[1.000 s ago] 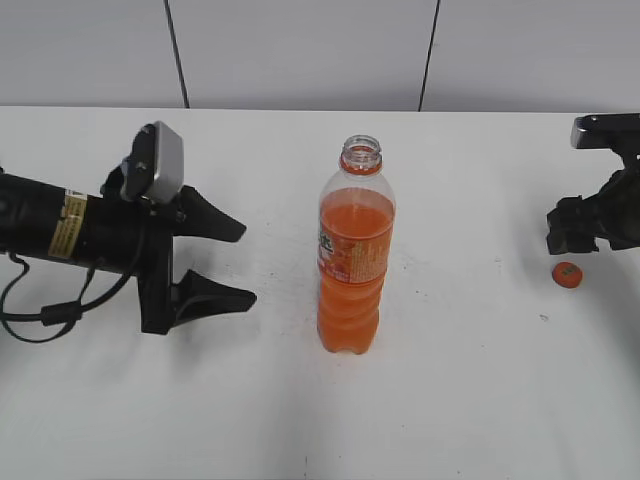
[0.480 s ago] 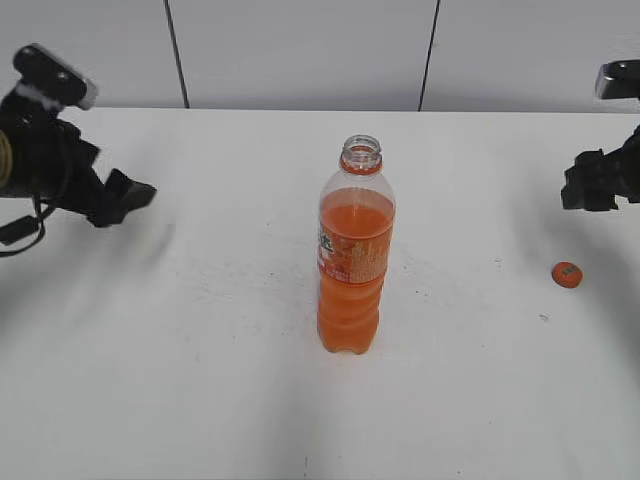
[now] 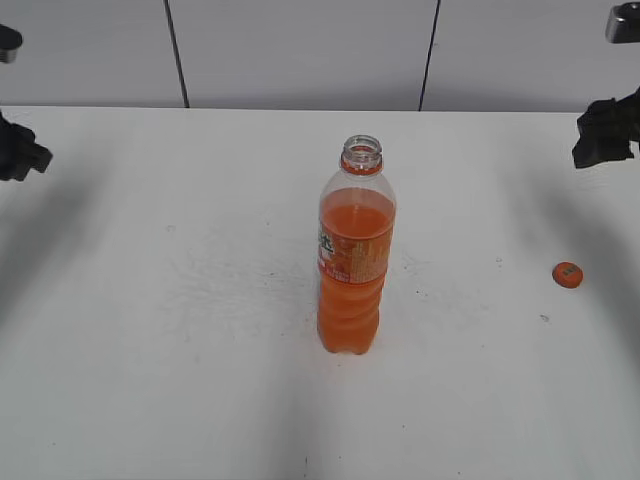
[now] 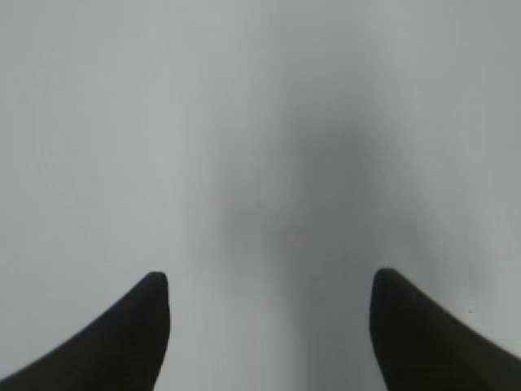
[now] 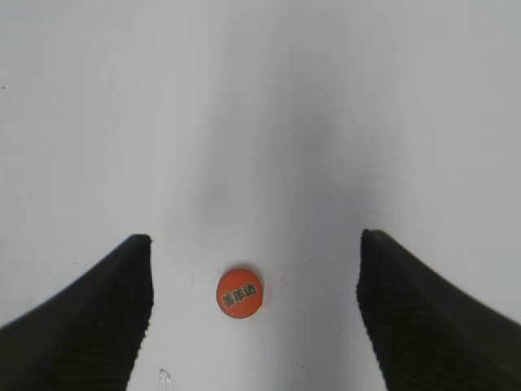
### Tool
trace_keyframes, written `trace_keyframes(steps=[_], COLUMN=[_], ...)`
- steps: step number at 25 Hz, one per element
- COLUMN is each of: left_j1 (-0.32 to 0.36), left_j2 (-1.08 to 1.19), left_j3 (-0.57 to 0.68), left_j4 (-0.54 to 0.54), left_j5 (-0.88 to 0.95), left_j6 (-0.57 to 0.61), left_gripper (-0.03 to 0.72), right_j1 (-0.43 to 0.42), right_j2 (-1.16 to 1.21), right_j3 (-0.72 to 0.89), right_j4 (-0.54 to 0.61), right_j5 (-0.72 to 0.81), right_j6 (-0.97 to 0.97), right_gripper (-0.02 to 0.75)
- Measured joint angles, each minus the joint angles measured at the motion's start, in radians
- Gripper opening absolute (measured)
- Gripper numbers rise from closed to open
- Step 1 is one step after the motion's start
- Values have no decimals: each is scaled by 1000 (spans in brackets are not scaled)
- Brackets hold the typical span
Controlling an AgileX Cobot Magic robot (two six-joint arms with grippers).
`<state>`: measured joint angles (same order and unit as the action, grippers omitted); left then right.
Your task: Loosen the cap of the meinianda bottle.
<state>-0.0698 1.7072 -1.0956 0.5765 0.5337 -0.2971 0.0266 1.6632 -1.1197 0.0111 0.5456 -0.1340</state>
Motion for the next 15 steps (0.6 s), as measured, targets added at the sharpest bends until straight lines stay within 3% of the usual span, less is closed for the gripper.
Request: trace_keyframes(steps=[3, 9, 15], left_j1=[4, 6, 6], left_j2=[0, 1, -1], left_j3=[-131, -329, -355], left_j4=[-196, -342, -405], left_j5=[161, 477, 668], left_j6=[166, 258, 284], left_gripper=[463, 454, 453], right_j1=[0, 0, 0], right_j2=[0, 0, -62], right_j3=[-89, -298, -371], right_j4=[0, 0, 1], right_j5=[154, 577, 661], right_j6=[2, 4, 4], right_gripper=[587, 587, 587])
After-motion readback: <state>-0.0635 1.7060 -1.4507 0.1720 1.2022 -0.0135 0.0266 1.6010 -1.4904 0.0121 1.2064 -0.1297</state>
